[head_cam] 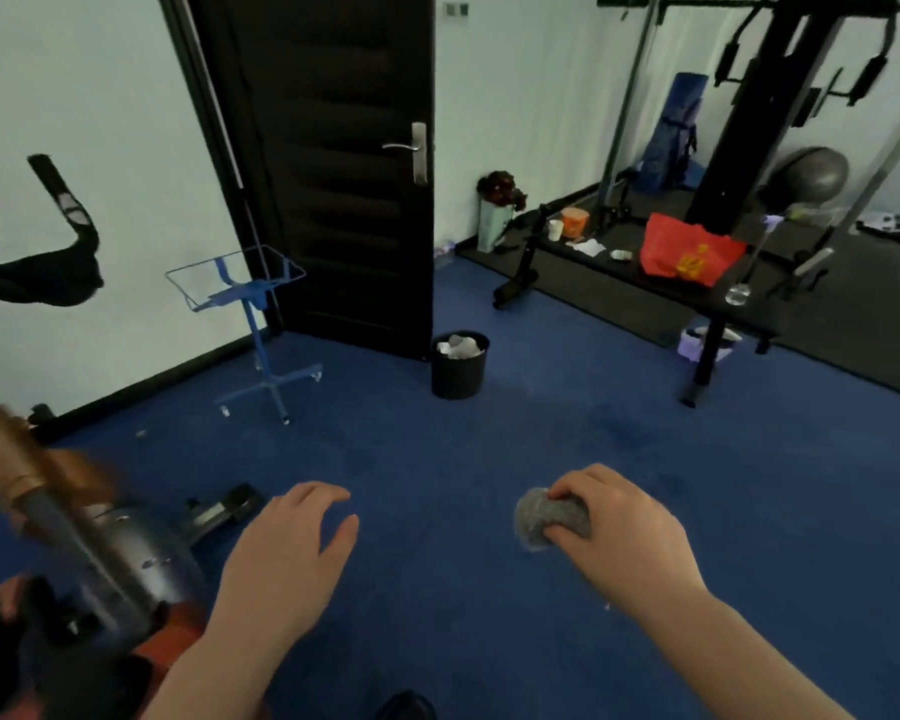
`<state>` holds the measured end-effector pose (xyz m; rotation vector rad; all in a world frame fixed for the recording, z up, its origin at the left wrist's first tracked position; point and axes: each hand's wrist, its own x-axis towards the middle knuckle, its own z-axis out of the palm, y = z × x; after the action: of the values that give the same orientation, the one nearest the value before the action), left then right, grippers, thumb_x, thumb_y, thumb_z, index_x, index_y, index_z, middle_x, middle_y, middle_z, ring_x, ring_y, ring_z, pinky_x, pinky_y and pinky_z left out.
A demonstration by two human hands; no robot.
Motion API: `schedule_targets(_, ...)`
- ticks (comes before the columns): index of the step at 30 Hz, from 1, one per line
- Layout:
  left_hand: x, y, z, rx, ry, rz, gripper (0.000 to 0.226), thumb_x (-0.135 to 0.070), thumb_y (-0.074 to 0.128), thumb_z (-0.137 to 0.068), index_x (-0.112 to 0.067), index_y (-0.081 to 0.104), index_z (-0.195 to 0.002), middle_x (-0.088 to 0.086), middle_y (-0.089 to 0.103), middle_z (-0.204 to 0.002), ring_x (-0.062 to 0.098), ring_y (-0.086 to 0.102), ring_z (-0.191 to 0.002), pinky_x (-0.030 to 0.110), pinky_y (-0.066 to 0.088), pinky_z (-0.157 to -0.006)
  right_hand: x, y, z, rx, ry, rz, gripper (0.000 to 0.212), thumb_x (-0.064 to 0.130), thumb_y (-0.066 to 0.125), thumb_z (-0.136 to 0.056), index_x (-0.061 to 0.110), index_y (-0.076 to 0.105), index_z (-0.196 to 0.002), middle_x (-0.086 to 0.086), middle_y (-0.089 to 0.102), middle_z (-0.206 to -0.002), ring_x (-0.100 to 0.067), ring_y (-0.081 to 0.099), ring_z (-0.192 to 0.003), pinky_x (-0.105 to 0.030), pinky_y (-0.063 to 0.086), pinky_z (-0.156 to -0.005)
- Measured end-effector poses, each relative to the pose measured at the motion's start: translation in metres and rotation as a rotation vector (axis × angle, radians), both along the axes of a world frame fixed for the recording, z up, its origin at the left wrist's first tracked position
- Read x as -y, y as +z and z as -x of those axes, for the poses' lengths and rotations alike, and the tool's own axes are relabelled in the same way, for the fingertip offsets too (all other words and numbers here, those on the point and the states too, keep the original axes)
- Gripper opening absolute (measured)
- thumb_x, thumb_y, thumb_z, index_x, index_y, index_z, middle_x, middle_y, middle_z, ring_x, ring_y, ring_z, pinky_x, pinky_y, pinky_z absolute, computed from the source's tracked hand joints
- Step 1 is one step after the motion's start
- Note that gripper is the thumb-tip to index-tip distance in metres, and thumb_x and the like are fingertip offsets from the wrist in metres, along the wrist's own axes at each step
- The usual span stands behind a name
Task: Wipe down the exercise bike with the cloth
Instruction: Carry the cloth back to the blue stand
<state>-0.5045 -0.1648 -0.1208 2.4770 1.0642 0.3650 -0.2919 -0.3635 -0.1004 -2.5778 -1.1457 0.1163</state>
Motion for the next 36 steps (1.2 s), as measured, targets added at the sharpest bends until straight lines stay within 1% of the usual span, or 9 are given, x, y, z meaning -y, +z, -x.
schedule_targets(6, -0.001, 0.011, -0.083, 0.035, 0.206, 0.037, 0.032, -0.042, 0.048, -0.092, -0.03, 0.054, -0.12, -0.015, 0.05, -0.128, 0.01, 0.048, -0.113, 0.028, 0.043, -0.091, -0.061, 0.01, -0.109, 0.04, 0.24, 0.024, 0.019, 0.036, 0.065, -0.081, 0.037, 0.058, -0.098, 0.015, 0.054, -0.097, -0.006, 0.053, -0.08, -0.023, 0.045, -0.056)
schedule_targets(12, -0.042, 0.002, -0.099, -0.042, 0.413, 0.043, 0.034, -0.043, 0.048, -0.091, -0.031, 0.054, -0.122, -0.015, 0.05, -0.129, 0.01, 0.048, -0.114, 0.029, 0.042, -0.091, -0.167, 0.004, -0.157, -0.033, 0.447, -0.044, 0.02, 0.038, 0.065, -0.079, 0.037, 0.058, -0.097, 0.017, 0.053, -0.097, -0.006, 0.053, -0.081, -0.025, 0.047, -0.059)
schedule_targets(14, -0.07, -0.003, -0.104, -0.057, 0.485, 0.057, 0.033, -0.043, 0.048, -0.091, -0.03, 0.055, -0.121, -0.013, 0.051, -0.128, 0.013, 0.051, -0.112, 0.03, 0.044, -0.088, -0.206, 0.002, -0.167, -0.036, 0.497, -0.067, 0.019, 0.038, 0.065, -0.079, 0.038, 0.058, -0.096, 0.017, 0.053, -0.096, -0.006, 0.053, -0.081, -0.026, 0.047, -0.06)
schedule_targets(17, -0.119, -0.007, -0.126, 0.003, 0.566, 0.062, 0.032, -0.041, 0.051, -0.09, -0.029, 0.057, -0.119, -0.011, 0.054, -0.126, 0.013, 0.052, -0.111, 0.033, 0.044, -0.089, -0.263, -0.001, -0.191, -0.026, 0.537, -0.063, 0.018, 0.039, 0.062, -0.079, 0.039, 0.057, -0.097, 0.018, 0.052, -0.098, -0.004, 0.053, -0.082, -0.026, 0.047, -0.062)
schedule_targets(21, -0.194, 0.005, -0.167, 0.042, 0.567, 0.006, 0.031, -0.039, 0.05, -0.09, -0.028, 0.057, -0.119, -0.014, 0.053, -0.126, 0.01, 0.049, -0.112, 0.027, 0.041, -0.088, -0.341, 0.007, -0.228, -0.01, 0.558, -0.042, 0.017, 0.038, 0.063, -0.08, 0.039, 0.057, -0.097, 0.017, 0.054, -0.099, -0.004, 0.053, -0.084, -0.025, 0.047, -0.062)
schedule_targets(24, -0.254, 0.02, -0.195, 0.022, 0.546, -0.027, 0.033, -0.04, 0.049, -0.091, -0.027, 0.056, -0.121, -0.012, 0.053, -0.129, 0.012, 0.049, -0.113, 0.03, 0.042, -0.092, -0.395, 0.014, -0.251, -0.012, 0.559, -0.081, 0.016, 0.038, 0.064, -0.08, 0.038, 0.058, -0.095, 0.017, 0.054, -0.097, -0.004, 0.053, -0.081, -0.024, 0.047, -0.059)
schedule_targets(27, -0.305, 0.028, -0.222, 0.046, 0.551, -0.034, 0.033, -0.041, 0.048, -0.092, -0.028, 0.055, -0.121, -0.013, 0.052, -0.129, 0.011, 0.048, -0.113, 0.029, 0.042, -0.089, -0.443, 0.014, -0.276, -0.04, 0.573, -0.086, 0.015, 0.038, 0.064, -0.079, 0.038, 0.057, -0.092, 0.018, 0.053, -0.094, -0.004, 0.053, -0.08, -0.025, 0.048, -0.06)
schedule_targets(31, -0.375, 0.022, -0.261, 0.055, 0.558, -0.045, 0.032, -0.042, 0.047, -0.092, -0.03, 0.055, -0.12, -0.015, 0.051, -0.129, 0.011, 0.048, -0.114, 0.028, 0.041, -0.09, -0.522, 0.005, -0.315, -0.034, 0.605, -0.066, 0.016, 0.039, 0.063, -0.081, 0.038, 0.058, -0.096, 0.017, 0.053, -0.097, -0.003, 0.051, -0.081, -0.02, 0.043, -0.06)
schedule_targets(36, -0.46, 0.012, -0.299, 0.028, 0.641, -0.035, 0.032, -0.042, 0.046, -0.092, -0.031, 0.053, -0.12, -0.015, 0.05, -0.129, 0.01, 0.047, -0.112, 0.028, 0.042, -0.089, -0.632, 0.0, -0.361, -0.033, 0.669, -0.052, 0.017, 0.042, 0.063, -0.08, 0.04, 0.056, -0.095, 0.017, 0.052, -0.097, -0.002, 0.052, -0.083, -0.026, 0.047, -0.064)
